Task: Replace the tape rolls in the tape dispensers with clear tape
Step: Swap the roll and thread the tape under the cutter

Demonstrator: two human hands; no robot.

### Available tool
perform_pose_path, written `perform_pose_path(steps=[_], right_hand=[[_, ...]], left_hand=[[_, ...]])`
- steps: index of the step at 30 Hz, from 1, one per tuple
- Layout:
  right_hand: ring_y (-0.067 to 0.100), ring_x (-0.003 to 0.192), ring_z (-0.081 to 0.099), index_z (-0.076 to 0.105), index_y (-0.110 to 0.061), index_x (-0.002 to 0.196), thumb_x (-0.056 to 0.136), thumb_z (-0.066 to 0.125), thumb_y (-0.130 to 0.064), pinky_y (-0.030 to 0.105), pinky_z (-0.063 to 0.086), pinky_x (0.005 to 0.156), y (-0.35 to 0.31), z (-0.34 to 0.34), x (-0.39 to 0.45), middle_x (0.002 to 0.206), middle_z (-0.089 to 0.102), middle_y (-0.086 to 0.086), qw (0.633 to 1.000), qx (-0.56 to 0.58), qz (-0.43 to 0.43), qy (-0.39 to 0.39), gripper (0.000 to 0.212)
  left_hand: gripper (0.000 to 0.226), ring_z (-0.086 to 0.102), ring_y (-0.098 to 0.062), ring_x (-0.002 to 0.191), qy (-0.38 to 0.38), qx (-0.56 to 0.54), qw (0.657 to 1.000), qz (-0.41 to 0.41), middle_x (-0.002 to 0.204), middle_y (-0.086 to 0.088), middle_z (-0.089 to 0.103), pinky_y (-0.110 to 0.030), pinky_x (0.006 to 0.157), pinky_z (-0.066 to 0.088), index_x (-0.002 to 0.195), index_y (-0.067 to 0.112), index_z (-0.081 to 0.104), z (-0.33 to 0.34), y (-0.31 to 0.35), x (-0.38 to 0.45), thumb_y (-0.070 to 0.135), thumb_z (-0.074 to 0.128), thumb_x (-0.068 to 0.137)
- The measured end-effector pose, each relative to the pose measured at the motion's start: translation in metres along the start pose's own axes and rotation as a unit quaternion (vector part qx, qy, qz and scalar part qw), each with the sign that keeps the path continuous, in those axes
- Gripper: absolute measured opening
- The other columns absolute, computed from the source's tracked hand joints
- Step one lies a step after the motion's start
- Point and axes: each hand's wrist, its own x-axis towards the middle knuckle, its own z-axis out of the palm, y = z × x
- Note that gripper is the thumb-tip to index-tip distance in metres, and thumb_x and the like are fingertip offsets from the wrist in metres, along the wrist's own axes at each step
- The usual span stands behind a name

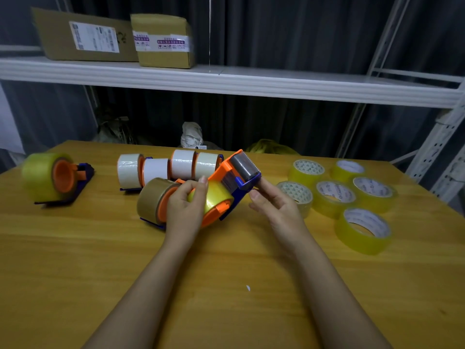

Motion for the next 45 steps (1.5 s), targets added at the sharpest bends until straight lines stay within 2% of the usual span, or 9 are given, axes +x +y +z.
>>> perform_pose_path(steps=[4,8,11,14,17,22,29,39,45], right_hand=[[-0.003,0.122,0.046,0.03,-0.033,0.149,0.077,0.064,-0.046,0.017,0.043,0.094,0.002,0.002,-0.002,0.144,0.043,-0.015,0.997,-0.058,0.029,-0.039,0.081],[-0.009,0.12,0.044,0.024,-0.036,0.147,0.079,0.074,-0.031,0.003,0.043,0.081,0.007,0.008,-0.003,0.137,0.043,-0.021,0.994,-0.047,0.053,-0.078,0.085],[-0.017,0.121,0.039,0.007,-0.038,0.152,0.068,0.085,-0.039,0.016,0.043,0.1,0.013,0.012,-0.001,0.147,0.035,-0.017,0.995,-0.055,0.048,-0.071,0.115],[0.003,0.138,0.032,-0.005,-0.049,0.148,0.047,0.086,-0.065,0.04,0.037,0.112,0.018,0.014,0.002,0.156,0.025,-0.008,0.994,-0.071,0.071,-0.036,0.137],[0.009,0.134,0.041,0.013,-0.072,0.128,0.051,0.086,-0.062,0.042,0.041,0.109,0.022,0.017,0.002,0.148,0.039,-0.008,0.995,-0.086,0.051,0.004,0.106],[-0.009,0.106,0.052,0.011,-0.028,0.153,0.077,0.078,-0.025,0.009,0.049,0.083,0.019,0.01,0.004,0.129,0.046,-0.017,0.996,-0.018,0.065,0.052,0.102],[0.018,0.119,0.056,0.034,-0.027,0.146,0.075,0.07,-0.048,0.045,0.046,0.102,0.013,0.002,0.012,0.129,0.059,0.001,0.978,0.063,0.109,0.164,0.082],[0.021,0.101,0.064,0.054,-0.022,0.129,0.086,0.064,-0.047,0.048,0.056,0.088,0.001,-0.002,0.025,0.113,0.064,0.003,0.971,0.071,0.159,0.163,0.051],[0.017,0.088,0.066,0.058,-0.018,0.123,0.088,0.065,-0.038,0.035,0.058,0.069,-0.01,0.033,0.021,0.104,0.064,0.002,0.978,0.105,0.16,0.08,0.041]], left_hand=[[0.043,0.054,-0.004,0.061,-0.019,-0.026,0.999,-0.009,0.071,-0.005,0.06,-0.018,0.056,0.043,0.084,0.01,0.062,0.002,0.002,0.0,0.045,0.041,0.096],[0.053,0.063,-0.025,0.082,-0.074,-0.067,0.995,-0.024,0.088,-0.019,0.066,-0.03,0.073,0.049,0.096,0.007,0.062,0.004,0.002,0.002,0.051,0.032,0.093],[0.035,0.059,-0.003,0.09,-0.12,-0.082,0.989,-0.042,0.095,0.009,0.062,-0.012,0.077,0.045,0.107,0.019,0.056,0.009,0.002,0.001,0.042,0.031,0.099],[0.016,0.045,0.014,0.082,-0.175,-0.147,0.97,-0.088,0.094,0.022,0.049,0.0,0.068,0.038,0.112,0.028,0.044,0.01,0.005,-0.002,0.022,0.032,0.103],[0.025,0.059,-0.011,0.093,-0.211,-0.17,0.958,-0.097,0.103,-0.002,0.062,-0.025,0.083,0.045,0.118,0.013,0.053,0.011,0.006,-0.001,0.01,0.037,0.098],[0.025,0.066,-0.005,0.094,-0.235,-0.147,0.96,-0.034,0.101,0.006,0.069,-0.02,0.078,0.052,0.11,0.028,0.059,0.012,0.007,-0.004,0.012,0.043,0.099],[0.021,0.061,-0.002,0.088,-0.164,-0.033,0.985,0.041,0.098,0.007,0.065,-0.023,0.082,0.049,0.109,0.033,0.062,0.012,-0.005,0.0,0.027,0.044,0.099],[0.02,0.056,0.007,0.09,-0.104,0.034,0.991,0.077,0.105,0.001,0.06,-0.01,0.074,0.044,0.111,0.027,0.059,0.012,-0.016,0.004,0.018,0.044,0.1],[0.024,0.058,-0.011,0.101,-0.031,0.028,0.983,0.178,0.108,-0.002,0.059,-0.029,0.085,0.05,0.113,0.023,0.058,-0.005,0.004,0.01,0.028,0.04,0.098]])
